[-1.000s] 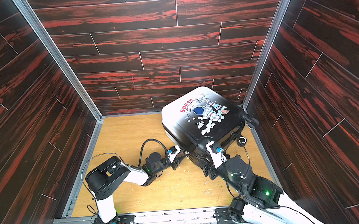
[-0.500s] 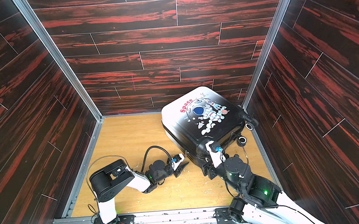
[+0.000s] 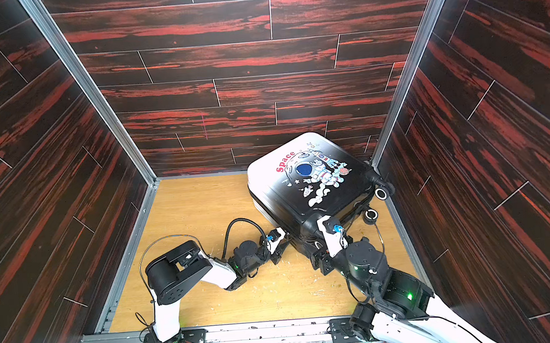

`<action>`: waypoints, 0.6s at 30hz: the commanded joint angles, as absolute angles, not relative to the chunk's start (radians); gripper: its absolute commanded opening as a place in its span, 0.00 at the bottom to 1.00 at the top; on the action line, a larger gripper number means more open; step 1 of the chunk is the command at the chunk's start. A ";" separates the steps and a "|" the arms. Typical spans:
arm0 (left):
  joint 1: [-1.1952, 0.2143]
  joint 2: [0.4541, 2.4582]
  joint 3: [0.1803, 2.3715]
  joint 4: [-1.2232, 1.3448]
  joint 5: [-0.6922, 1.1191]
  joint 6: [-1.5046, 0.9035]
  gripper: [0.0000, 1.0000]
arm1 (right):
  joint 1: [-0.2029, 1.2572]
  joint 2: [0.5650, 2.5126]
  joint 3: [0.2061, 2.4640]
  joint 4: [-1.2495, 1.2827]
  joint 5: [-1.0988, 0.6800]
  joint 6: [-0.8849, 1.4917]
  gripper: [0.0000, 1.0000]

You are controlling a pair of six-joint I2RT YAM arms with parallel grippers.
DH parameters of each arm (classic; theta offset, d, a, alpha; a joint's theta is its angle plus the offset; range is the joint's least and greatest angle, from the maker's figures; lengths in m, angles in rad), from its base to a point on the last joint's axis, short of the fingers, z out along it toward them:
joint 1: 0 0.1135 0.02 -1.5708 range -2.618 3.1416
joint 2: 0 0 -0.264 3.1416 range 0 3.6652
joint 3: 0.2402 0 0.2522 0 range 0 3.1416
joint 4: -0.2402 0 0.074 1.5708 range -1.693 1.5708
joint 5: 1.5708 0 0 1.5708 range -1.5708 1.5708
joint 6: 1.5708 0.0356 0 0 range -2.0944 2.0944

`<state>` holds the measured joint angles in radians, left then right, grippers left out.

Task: Open the suitcase zippers
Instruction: Unzip the zipper on the suitcase.

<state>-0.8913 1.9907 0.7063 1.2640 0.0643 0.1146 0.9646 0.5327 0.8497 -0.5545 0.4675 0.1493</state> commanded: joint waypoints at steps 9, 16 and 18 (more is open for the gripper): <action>-0.889 2.044 0.791 1.258 0.004 0.098 0.22 | 0.965 0.516 0.845 -0.607 0.555 0.200 0.73; -0.890 2.033 0.798 1.228 -0.006 0.118 0.00 | 0.963 0.660 0.944 -0.769 0.751 0.337 0.85; -0.889 2.033 0.794 1.231 -0.012 0.120 0.00 | 0.944 0.712 0.982 -0.798 0.742 0.347 0.88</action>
<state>-0.8932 2.0434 0.7673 1.2411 0.0139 0.1074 0.9581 0.6674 0.9253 -0.7219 0.6739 0.2840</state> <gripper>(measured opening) 0.053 0.875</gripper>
